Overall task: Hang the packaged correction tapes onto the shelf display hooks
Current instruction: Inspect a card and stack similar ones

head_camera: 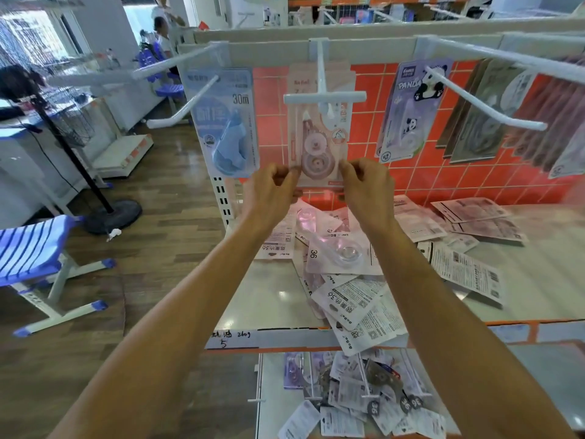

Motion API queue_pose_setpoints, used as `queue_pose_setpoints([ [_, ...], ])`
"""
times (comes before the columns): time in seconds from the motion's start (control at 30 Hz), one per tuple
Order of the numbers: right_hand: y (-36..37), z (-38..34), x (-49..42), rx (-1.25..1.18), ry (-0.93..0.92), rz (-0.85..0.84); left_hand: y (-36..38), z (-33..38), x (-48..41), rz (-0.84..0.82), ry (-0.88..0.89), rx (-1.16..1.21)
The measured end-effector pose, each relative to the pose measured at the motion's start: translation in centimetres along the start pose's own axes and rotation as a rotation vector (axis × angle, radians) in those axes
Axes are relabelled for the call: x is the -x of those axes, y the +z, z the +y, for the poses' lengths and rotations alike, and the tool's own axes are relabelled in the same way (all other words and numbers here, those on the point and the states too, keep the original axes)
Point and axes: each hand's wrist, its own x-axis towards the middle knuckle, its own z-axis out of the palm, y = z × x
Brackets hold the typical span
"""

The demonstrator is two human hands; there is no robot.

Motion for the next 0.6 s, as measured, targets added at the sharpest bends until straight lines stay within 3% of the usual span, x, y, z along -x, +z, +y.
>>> queue_pose_setpoints([
  [0.43, 1.3, 1.9, -4.2, 0.136, -0.008, -0.044, 1.8, -0.3, -3.1, 0.038, 0.103, -0.408],
  [0.6, 0.8, 4.6, -0.9, 0.386, -0.003, -0.219, 3.0, -2.9, -0.2, -0.170, 0.110, -0.675],
])
